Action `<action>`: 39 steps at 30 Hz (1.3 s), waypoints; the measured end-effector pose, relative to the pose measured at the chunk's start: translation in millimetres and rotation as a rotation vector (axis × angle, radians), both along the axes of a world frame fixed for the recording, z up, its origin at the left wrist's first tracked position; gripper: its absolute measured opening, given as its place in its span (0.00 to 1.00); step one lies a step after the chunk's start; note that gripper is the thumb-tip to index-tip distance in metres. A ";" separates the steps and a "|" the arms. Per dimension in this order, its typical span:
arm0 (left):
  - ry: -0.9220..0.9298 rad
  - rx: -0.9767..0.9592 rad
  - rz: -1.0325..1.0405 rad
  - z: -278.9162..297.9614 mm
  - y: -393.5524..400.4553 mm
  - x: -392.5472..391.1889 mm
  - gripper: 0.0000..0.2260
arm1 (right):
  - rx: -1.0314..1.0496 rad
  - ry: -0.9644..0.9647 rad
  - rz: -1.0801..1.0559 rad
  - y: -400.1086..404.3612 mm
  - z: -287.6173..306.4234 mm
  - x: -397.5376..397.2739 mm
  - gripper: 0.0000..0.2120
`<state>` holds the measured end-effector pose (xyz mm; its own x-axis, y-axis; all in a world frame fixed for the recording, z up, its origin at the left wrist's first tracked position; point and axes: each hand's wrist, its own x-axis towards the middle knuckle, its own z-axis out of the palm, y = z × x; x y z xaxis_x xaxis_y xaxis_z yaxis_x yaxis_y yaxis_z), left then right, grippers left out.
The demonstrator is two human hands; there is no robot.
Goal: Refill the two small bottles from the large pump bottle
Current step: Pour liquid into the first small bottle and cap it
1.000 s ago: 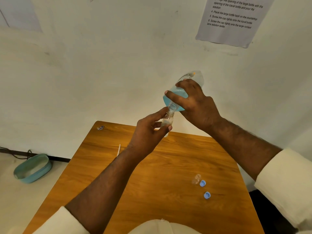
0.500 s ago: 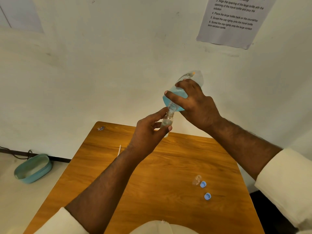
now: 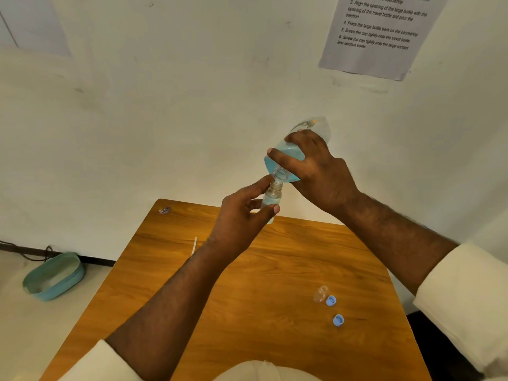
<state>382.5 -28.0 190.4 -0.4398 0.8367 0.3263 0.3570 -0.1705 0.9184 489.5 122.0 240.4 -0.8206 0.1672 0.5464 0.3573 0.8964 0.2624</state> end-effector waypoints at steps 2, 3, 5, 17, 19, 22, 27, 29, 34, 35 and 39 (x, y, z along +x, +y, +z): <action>0.004 0.005 -0.002 0.0 -0.2 0.0 0.25 | -0.005 0.005 -0.007 -0.7 -0.7 -0.3 0.33; 0.005 0.005 -0.001 -0.2 -0.2 0.0 0.25 | -0.009 0.005 -0.009 -1.0 -0.8 -0.3 0.33; 0.012 0.006 0.003 -0.6 -0.1 -0.1 0.25 | -0.017 0.000 -0.013 -1.3 -1.0 -0.2 0.32; -0.019 0.017 -0.012 0.0 2.0 0.6 0.25 | -0.020 -0.003 -0.025 -2.1 0.4 1.2 0.32; -0.030 0.011 -0.014 -0.8 2.1 0.2 0.25 | -0.023 -0.008 -0.027 -1.8 0.1 1.6 0.32; -0.039 0.014 -0.022 -1.4 2.3 -0.4 0.25 | -0.031 -0.013 -0.027 -1.8 0.2 2.1 0.32; -0.038 0.023 -0.024 -3.2 4.6 -2.0 0.25 | -0.035 -0.009 -0.024 -1.4 0.3 1.7 0.32; -0.034 0.025 -0.027 -4.1 5.3 -2.3 0.25 | -0.040 -0.012 -0.025 -0.8 -0.5 1.5 0.31; -0.021 0.048 -0.030 -5.4 5.3 -2.1 0.24 | -0.047 -0.007 -0.023 0.4 -1.8 1.7 0.32; -0.018 0.054 -0.029 -5.7 5.6 -2.2 0.24 | -0.055 -0.004 -0.025 0.8 -2.4 1.7 0.32; -0.011 0.074 -0.022 -6.7 7.0 -3.2 0.25 | -0.116 0.039 -0.027 -0.2 -4.8 0.3 0.31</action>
